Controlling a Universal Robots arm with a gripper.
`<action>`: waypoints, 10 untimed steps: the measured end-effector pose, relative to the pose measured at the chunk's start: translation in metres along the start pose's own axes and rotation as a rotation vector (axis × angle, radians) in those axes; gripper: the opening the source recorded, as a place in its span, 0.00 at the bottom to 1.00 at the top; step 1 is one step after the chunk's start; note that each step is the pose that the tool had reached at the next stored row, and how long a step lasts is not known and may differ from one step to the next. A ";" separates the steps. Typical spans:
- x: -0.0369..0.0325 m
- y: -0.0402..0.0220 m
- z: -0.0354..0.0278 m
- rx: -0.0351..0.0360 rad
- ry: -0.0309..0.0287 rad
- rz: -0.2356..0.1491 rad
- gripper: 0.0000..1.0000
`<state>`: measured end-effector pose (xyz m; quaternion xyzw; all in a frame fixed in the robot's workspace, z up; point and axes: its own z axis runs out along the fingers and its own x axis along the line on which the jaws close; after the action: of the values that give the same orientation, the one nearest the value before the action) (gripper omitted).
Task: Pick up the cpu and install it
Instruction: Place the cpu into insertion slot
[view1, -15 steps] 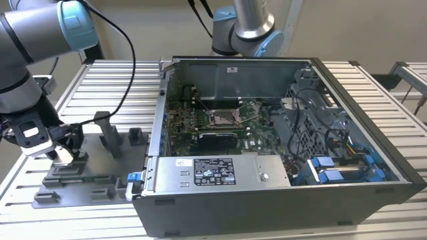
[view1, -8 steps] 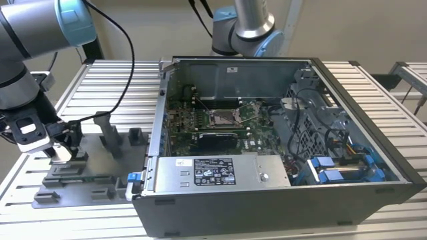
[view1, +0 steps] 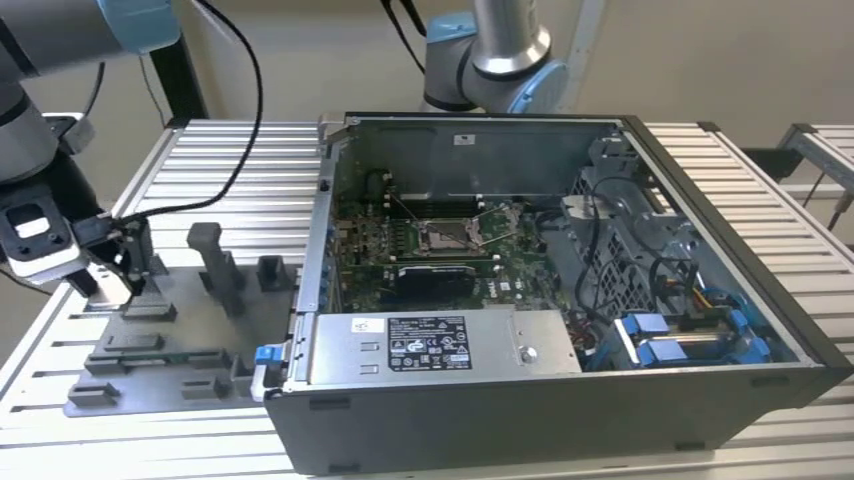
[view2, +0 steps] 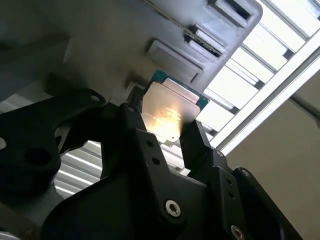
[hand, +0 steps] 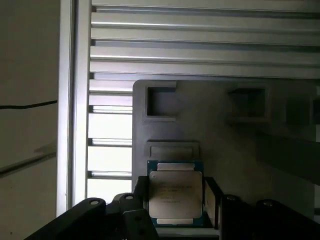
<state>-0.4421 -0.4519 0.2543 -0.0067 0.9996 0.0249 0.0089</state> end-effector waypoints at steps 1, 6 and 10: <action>-0.0001 0.0002 -0.0047 0.0000 0.0001 0.000 0.00; -0.0005 0.0013 -0.0271 0.0001 0.0000 0.000 0.00; -0.0008 0.0022 -0.0452 0.0000 0.0000 0.000 0.00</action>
<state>-0.4421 -0.4519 0.2995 -0.0067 0.9996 0.0249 0.0089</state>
